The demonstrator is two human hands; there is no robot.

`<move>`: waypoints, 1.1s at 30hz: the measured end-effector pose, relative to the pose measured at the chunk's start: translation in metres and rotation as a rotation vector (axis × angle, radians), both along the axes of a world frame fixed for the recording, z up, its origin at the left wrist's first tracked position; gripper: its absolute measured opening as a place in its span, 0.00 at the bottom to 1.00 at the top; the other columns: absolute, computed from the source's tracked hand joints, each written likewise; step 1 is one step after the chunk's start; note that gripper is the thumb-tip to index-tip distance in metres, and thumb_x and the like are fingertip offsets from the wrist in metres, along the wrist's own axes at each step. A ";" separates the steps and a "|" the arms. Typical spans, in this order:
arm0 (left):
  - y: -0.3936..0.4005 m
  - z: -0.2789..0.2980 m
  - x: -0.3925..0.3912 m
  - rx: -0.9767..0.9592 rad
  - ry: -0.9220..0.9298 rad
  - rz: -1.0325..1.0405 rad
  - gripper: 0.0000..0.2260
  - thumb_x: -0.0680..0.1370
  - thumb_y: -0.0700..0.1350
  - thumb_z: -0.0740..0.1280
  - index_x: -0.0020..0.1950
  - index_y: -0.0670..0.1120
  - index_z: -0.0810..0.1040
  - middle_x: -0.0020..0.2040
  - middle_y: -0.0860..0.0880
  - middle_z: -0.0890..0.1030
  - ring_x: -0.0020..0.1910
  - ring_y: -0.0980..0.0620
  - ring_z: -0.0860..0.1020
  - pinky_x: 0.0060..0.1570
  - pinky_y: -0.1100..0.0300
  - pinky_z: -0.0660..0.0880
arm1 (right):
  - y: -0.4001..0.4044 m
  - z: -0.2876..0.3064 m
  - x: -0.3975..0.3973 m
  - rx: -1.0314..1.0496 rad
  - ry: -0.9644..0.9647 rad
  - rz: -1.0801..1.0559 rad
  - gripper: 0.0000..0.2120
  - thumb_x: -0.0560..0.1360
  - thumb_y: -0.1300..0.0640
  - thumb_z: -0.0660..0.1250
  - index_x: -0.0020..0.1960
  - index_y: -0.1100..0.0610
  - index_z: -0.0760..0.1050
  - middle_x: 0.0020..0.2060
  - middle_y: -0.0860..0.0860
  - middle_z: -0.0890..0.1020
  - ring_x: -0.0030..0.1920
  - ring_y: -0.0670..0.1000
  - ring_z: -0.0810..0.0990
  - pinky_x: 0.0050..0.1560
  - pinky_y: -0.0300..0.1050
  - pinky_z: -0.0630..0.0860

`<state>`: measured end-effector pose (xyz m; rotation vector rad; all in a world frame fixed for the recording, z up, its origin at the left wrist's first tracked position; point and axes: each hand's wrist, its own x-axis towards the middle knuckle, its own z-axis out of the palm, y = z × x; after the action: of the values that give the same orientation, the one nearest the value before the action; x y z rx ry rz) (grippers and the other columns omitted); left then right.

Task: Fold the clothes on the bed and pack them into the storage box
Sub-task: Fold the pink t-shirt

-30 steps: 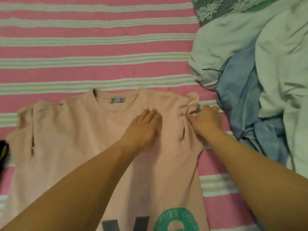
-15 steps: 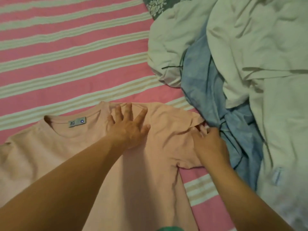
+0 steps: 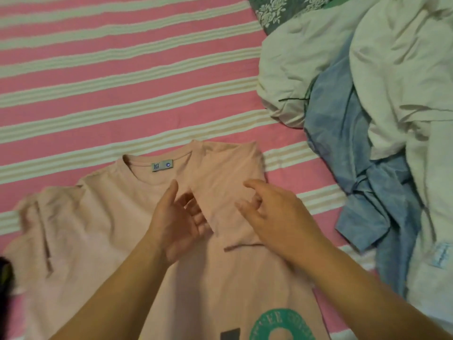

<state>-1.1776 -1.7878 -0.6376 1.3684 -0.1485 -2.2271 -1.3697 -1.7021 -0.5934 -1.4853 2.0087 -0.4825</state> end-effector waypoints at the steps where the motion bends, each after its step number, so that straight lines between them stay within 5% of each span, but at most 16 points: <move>1: 0.001 -0.007 0.003 0.007 -0.037 -0.014 0.28 0.81 0.64 0.60 0.70 0.44 0.75 0.64 0.45 0.80 0.63 0.41 0.80 0.61 0.44 0.76 | 0.010 -0.010 -0.002 -0.002 -0.001 -0.086 0.20 0.79 0.40 0.60 0.67 0.47 0.73 0.49 0.45 0.80 0.48 0.49 0.77 0.48 0.45 0.70; 5: 0.004 -0.018 -0.002 -0.054 -0.116 -0.021 0.18 0.82 0.54 0.65 0.69 0.47 0.77 0.55 0.47 0.86 0.56 0.46 0.84 0.51 0.49 0.82 | 0.068 -0.058 -0.017 0.082 0.150 -0.160 0.14 0.79 0.45 0.61 0.59 0.51 0.76 0.49 0.48 0.79 0.50 0.52 0.79 0.45 0.47 0.73; 9: 0.001 -0.015 -0.012 -0.232 -0.104 -0.075 0.05 0.81 0.43 0.67 0.56 0.50 0.78 0.46 0.49 0.83 0.41 0.51 0.82 0.43 0.52 0.80 | 0.117 -0.074 -0.024 0.147 0.160 -0.246 0.23 0.78 0.43 0.62 0.69 0.54 0.71 0.55 0.47 0.74 0.55 0.51 0.76 0.53 0.49 0.75; 11: -0.007 -0.009 -0.019 -0.353 -0.208 -0.141 0.10 0.81 0.40 0.67 0.41 0.49 0.72 0.36 0.49 0.75 0.34 0.50 0.74 0.37 0.55 0.73 | 0.125 -0.074 -0.025 0.168 0.112 -0.300 0.25 0.78 0.43 0.61 0.70 0.53 0.70 0.55 0.45 0.71 0.55 0.50 0.76 0.51 0.49 0.75; 14: -0.016 -0.004 -0.022 -0.485 -0.397 -0.253 0.14 0.81 0.42 0.67 0.37 0.48 0.69 0.29 0.49 0.71 0.27 0.51 0.68 0.29 0.58 0.65 | 0.118 -0.069 -0.019 0.167 0.139 -0.298 0.28 0.76 0.42 0.64 0.72 0.52 0.66 0.60 0.49 0.70 0.59 0.52 0.73 0.54 0.53 0.76; 17: -0.015 -0.002 -0.023 -0.343 -0.339 -0.261 0.11 0.83 0.50 0.64 0.47 0.45 0.80 0.36 0.47 0.80 0.32 0.51 0.78 0.34 0.58 0.72 | 0.093 -0.065 0.002 0.009 0.311 -0.079 0.31 0.70 0.42 0.72 0.69 0.53 0.70 0.64 0.54 0.70 0.62 0.57 0.70 0.59 0.55 0.74; 20: -0.017 -0.005 -0.023 -0.252 -0.282 -0.251 0.16 0.84 0.53 0.61 0.58 0.43 0.82 0.42 0.49 0.86 0.38 0.52 0.84 0.37 0.61 0.78 | 0.070 -0.071 0.025 -0.142 0.439 0.163 0.21 0.67 0.52 0.76 0.57 0.53 0.76 0.60 0.55 0.74 0.58 0.58 0.73 0.56 0.56 0.75; 24: -0.020 -0.010 -0.024 -0.285 -0.303 -0.168 0.11 0.82 0.50 0.65 0.55 0.44 0.82 0.44 0.50 0.85 0.39 0.52 0.82 0.46 0.59 0.75 | 0.073 -0.087 -0.003 -0.250 0.553 0.130 0.10 0.69 0.64 0.61 0.47 0.57 0.77 0.44 0.54 0.76 0.44 0.58 0.72 0.46 0.55 0.72; 30: -0.023 -0.020 -0.026 -0.303 -0.327 -0.138 0.05 0.82 0.44 0.66 0.50 0.44 0.80 0.39 0.50 0.83 0.32 0.54 0.81 0.43 0.58 0.78 | 0.086 -0.094 -0.016 -0.344 0.525 0.172 0.14 0.68 0.67 0.66 0.53 0.59 0.79 0.53 0.57 0.79 0.54 0.61 0.74 0.59 0.59 0.70; 33: -0.022 -0.024 -0.028 -0.337 -0.352 -0.131 0.05 0.82 0.44 0.66 0.47 0.44 0.76 0.35 0.50 0.80 0.29 0.54 0.79 0.45 0.54 0.77 | 0.069 -0.091 -0.001 -0.378 0.490 0.350 0.17 0.72 0.64 0.63 0.60 0.58 0.78 0.53 0.54 0.78 0.53 0.58 0.74 0.58 0.55 0.72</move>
<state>-1.2053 -1.8100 -0.6613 1.5756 -0.7206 -1.9259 -1.3708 -1.6335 -0.6846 -2.3233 2.0098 -0.3875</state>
